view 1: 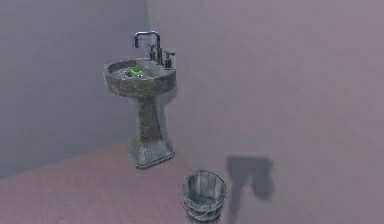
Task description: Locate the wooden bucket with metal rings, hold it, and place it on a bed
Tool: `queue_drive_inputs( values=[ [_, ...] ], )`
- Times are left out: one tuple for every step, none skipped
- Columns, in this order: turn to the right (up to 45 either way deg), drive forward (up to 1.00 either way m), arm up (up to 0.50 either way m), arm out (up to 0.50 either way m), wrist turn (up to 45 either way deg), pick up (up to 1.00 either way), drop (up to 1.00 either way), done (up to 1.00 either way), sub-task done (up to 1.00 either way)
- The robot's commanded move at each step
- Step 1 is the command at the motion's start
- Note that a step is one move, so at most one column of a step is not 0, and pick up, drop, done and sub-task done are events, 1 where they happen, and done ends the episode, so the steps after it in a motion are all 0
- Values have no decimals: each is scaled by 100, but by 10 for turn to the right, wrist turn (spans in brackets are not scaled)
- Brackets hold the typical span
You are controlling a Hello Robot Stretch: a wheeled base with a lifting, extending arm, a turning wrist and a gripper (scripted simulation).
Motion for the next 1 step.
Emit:
queue_drive_inputs(
  values=[
    [0,35,0,0,0,0,0,0,0]
  ],
)
